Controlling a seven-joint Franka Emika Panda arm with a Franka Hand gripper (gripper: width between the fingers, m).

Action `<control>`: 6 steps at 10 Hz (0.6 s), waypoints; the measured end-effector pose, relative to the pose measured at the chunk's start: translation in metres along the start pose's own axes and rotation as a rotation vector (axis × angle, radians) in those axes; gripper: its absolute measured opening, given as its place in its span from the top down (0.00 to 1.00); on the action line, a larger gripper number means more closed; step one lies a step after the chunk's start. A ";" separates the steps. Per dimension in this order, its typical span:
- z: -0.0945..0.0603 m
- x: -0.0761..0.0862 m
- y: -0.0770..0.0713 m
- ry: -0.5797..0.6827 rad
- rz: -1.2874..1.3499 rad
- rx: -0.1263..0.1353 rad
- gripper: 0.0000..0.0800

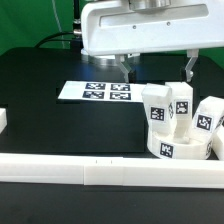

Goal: Assemble stool

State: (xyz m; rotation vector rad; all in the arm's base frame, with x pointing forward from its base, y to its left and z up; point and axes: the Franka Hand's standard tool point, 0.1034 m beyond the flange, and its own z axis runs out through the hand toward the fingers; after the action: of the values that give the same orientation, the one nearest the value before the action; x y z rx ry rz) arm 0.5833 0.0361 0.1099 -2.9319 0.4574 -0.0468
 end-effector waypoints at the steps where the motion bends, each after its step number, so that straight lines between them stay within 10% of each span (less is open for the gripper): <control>1: 0.001 -0.001 0.000 0.001 -0.026 -0.002 0.19; 6: 0.005 0.004 -0.001 -0.008 -0.463 -0.047 0.19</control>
Offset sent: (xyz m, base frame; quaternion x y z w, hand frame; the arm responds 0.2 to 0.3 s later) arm 0.0176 0.0158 -0.0029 0.0007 -0.0054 -0.3497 0.9368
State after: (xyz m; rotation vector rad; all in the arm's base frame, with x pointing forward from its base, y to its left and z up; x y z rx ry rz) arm 0.5872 0.0364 0.1047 -3.0141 -0.2310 -0.0837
